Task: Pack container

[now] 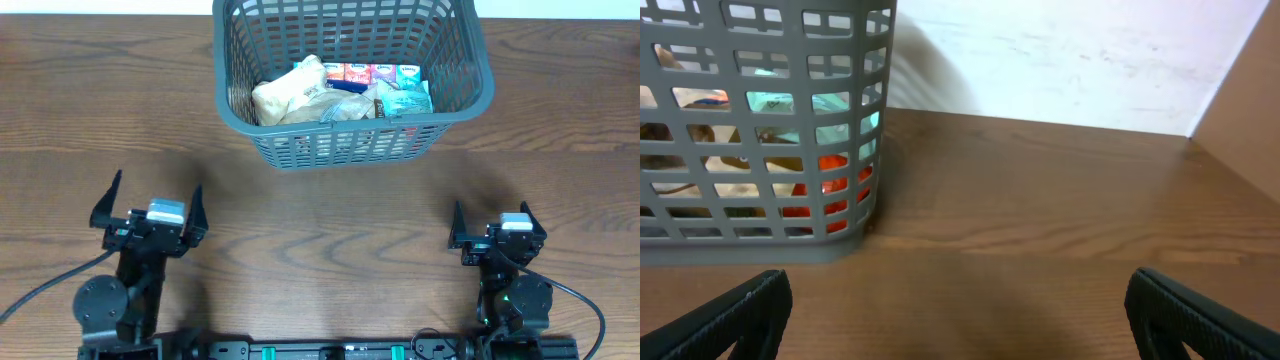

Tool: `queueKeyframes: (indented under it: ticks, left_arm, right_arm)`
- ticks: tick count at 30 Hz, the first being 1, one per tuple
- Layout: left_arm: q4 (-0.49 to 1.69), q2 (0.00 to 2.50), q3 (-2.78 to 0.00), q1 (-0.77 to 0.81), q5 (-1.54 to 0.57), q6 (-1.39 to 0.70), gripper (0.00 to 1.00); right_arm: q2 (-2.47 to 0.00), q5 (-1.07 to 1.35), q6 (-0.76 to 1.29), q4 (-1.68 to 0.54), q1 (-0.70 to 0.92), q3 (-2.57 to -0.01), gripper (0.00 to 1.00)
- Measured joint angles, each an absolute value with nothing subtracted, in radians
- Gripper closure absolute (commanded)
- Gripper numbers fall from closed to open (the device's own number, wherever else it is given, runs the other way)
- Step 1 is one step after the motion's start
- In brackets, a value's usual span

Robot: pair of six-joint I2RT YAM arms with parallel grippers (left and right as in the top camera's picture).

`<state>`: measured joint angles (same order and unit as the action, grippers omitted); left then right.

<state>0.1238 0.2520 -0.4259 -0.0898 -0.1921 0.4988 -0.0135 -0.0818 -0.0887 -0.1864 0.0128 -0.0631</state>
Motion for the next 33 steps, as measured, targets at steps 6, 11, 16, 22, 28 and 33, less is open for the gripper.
queueKeyframes:
  ticks: [6,11,16,22,28,33]
  left_arm:
    - [0.115,0.168,-0.316,-0.09,-0.102,0.417,0.01]
    - [0.105,0.109,-0.235,-0.076,-0.05,0.327,0.01]
    - [0.078,0.062,-0.168,-0.036,-0.009,0.256,0.01]
    - [0.07,0.043,-0.11,0.0,0.028,0.196,0.01]
    - [0.07,0.016,-0.065,0.014,0.038,0.171,0.01]
    - [0.053,0.01,-0.038,0.029,0.05,0.124,0.01]
  right_arm:
    - [-0.013,-0.081,-0.089,-0.186,0.012,-0.063,0.01]
    - [-0.012,-0.081,-0.089,-0.186,0.013,-0.063,0.01]
    - [-0.013,-0.081,-0.089,-0.186,0.012,-0.063,0.01]
    - [-0.013,-0.081,-0.089,-0.186,0.012,-0.063,0.01]
    - [-0.012,-0.081,-0.089,-0.186,0.012,-0.063,0.01]
    - [-0.012,-0.081,-0.089,-0.186,0.012,-0.062,0.01]
